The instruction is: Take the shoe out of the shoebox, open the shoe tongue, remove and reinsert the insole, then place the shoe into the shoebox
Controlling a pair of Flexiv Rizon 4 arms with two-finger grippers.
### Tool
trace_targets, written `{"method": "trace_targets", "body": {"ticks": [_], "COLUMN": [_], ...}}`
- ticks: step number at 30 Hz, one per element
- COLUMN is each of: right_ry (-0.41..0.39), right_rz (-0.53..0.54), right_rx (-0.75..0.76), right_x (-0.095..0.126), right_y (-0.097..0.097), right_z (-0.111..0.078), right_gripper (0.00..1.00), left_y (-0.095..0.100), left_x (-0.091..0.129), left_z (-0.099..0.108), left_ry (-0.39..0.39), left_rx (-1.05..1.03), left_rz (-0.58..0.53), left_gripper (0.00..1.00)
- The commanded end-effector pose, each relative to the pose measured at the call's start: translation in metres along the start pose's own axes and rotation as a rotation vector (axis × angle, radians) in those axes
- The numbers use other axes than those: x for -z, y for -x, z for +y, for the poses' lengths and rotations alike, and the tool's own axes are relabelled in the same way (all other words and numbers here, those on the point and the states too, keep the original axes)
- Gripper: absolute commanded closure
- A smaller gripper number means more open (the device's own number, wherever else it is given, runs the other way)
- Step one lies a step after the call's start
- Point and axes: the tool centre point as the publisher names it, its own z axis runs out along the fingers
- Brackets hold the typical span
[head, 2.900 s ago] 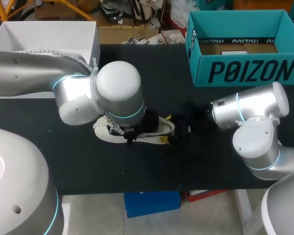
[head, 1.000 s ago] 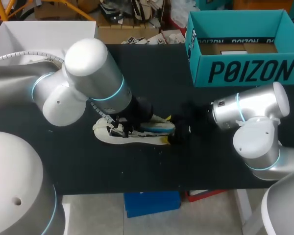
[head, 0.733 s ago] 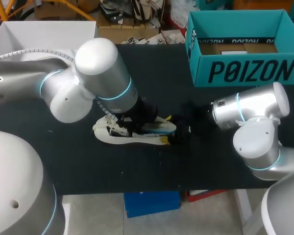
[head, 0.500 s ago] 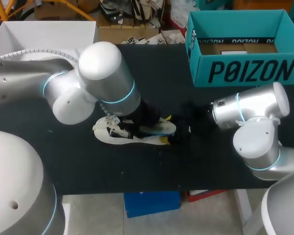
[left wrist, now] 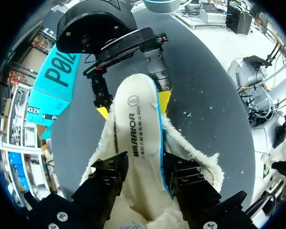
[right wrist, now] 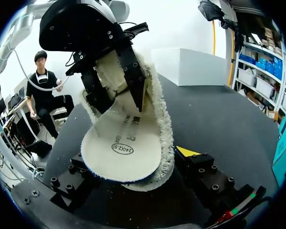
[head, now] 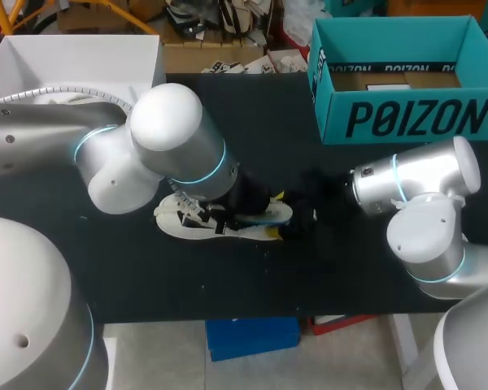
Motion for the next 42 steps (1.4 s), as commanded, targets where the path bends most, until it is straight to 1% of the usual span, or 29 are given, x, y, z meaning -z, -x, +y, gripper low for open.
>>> {"method": "trace_targets", "body": {"ticks": [1,13,25,27,28,29,31,36,38,42], "right_ry": [-0.003,-0.003,-0.003,-0.003,-0.003,-0.003,-0.003,-0.003,-0.003,-0.003], "right_rz": [-0.001,-0.001,-0.001,-0.001,-0.001,-0.001,-0.001,-0.001,-0.001,-0.001], "right_rx": [-0.002,-0.002,-0.002,-0.002,-0.002,-0.002,-0.002,-0.002,-0.002,-0.002], "right_x": [-0.001,-0.001,-0.001,-0.001,-0.001,-0.001,-0.001,-0.001,-0.001,-0.001], "right_y": [0.002,0.002,0.002,0.002,0.002,0.002,0.002,0.002,0.002,0.002], "right_z": [-0.001,-0.001,-0.001,-0.001,-0.001,-0.001,-0.001,-0.001,-0.001,-0.001], "right_gripper": [1.00,1.00,1.00,1.00,1.00,1.00,1.00,1.00,1.00,1.00], "left_y": [0.003,0.018,0.025,0.025,0.025,0.025,0.025,0.024,0.021,0.016], "left_x": [-0.011,-0.022,-0.018,-0.017,-0.017,-0.017,-0.016,-0.011,-0.006,0.007], "left_z": [-0.010,-0.026,-0.041,-0.043,-0.043,-0.044,-0.044,-0.042,-0.041,-0.036], "left_ry": [0.005,-0.028,-0.059,-0.060,-0.061,-0.063,-0.065,-0.065,-0.068,-0.098], "left_rx": [-0.005,-0.048,-0.076,-0.080,-0.082,-0.084,-0.085,-0.082,-0.081,-0.074], "left_rz": [-0.011,-0.026,-0.040,-0.040,-0.042,-0.043,-0.044,-0.047,-0.050,-0.048], "left_gripper": [0.53,0.53,0.53,0.54,0.57,0.68,1.00,1.00,1.00,1.00]}}
